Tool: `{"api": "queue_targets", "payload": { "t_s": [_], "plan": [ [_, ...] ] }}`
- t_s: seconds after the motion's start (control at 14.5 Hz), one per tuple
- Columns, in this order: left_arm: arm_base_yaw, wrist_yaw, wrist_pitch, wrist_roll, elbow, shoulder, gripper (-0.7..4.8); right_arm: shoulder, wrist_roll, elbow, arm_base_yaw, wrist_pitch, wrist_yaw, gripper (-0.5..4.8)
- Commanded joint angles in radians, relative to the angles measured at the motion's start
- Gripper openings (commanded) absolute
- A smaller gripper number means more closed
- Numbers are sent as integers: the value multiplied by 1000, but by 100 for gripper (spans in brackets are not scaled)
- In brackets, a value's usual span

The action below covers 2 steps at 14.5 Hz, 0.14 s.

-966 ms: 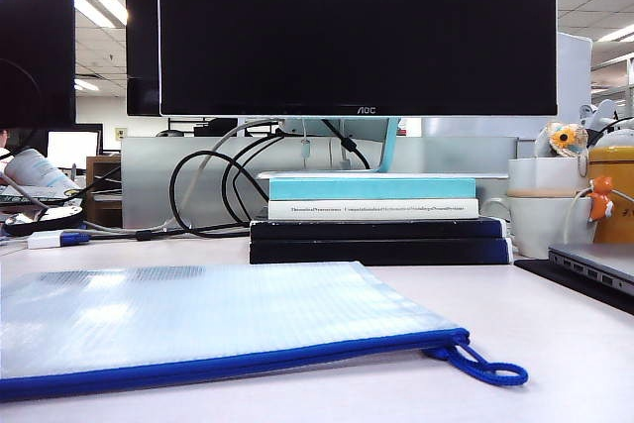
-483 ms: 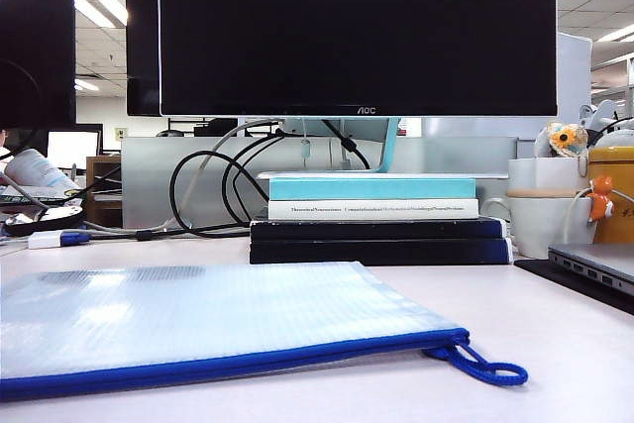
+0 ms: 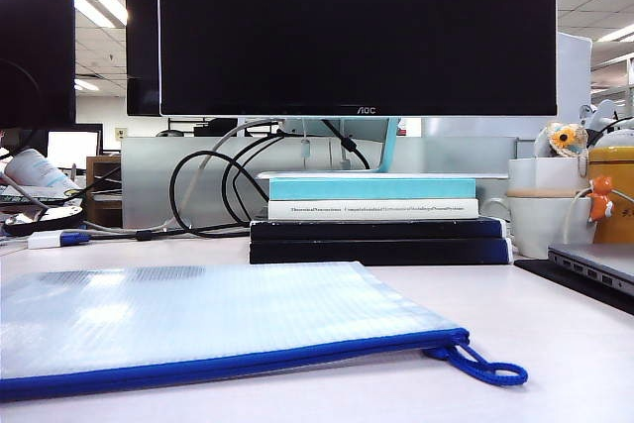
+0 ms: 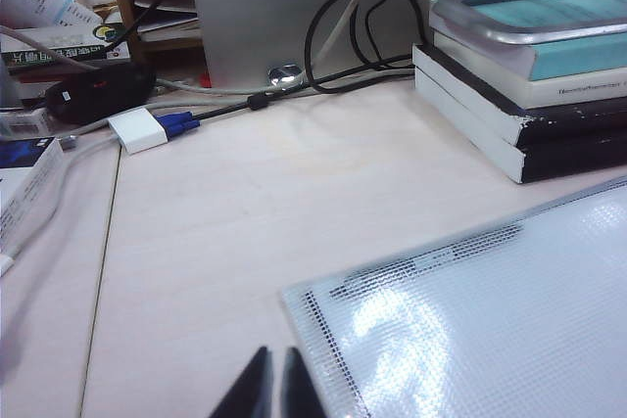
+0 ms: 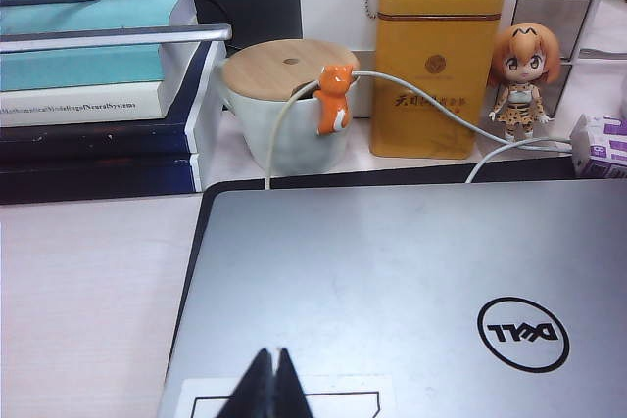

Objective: Pick up the transparent plastic file bag with a blue zipper and close its zipper.

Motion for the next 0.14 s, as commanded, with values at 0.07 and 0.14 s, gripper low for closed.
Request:
{"api": "queue_targets", "payload": {
  "t_s": [0.07, 0.14],
  "plan": [
    [1, 3, -1, 1, 2, -4, 28, -2, 4, -1, 0, 18, 0, 0],
    [1, 3, -1, 1, 2, -4, 28, -2, 4, -1, 0, 18, 0, 0]
  ]
}}
